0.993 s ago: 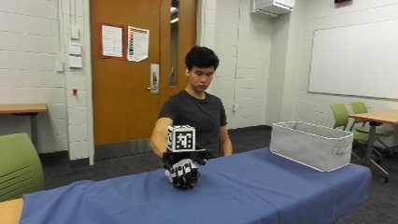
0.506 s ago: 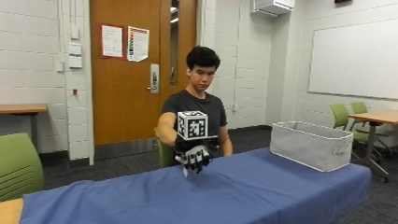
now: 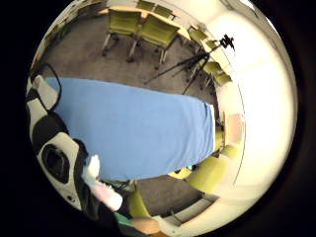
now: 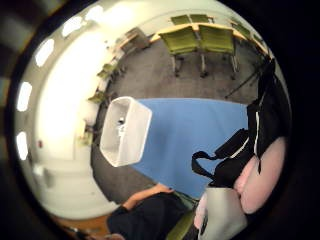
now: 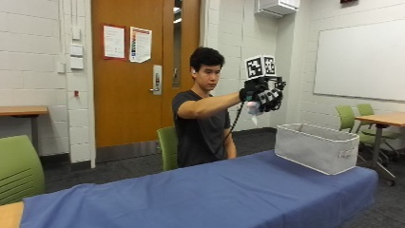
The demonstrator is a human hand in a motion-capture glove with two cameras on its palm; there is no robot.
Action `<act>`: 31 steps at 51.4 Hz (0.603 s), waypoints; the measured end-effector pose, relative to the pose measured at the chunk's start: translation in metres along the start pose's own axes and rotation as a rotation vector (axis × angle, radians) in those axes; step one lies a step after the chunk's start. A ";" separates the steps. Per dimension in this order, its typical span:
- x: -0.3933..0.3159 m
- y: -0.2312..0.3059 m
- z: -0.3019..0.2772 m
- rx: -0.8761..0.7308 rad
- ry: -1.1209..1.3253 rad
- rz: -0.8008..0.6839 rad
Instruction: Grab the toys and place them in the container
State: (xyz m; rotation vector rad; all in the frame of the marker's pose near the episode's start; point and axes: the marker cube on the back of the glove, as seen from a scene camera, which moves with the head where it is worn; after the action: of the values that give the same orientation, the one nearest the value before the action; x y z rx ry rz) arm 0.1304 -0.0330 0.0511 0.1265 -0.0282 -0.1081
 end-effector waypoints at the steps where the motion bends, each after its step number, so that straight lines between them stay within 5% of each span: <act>1: -0.025 -0.004 -0.007 0.012 0.000 -0.037; 16: -0.275 -0.015 -0.051 0.060 -0.232 -0.481; 21: -0.252 -0.054 -0.024 0.104 -0.030 -0.492; 31: -0.315 -0.052 -0.004 0.075 -0.145 -0.632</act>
State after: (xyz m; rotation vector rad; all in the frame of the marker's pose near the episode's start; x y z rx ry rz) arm -0.1879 -0.0494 0.0337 0.1996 -0.1371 -0.7481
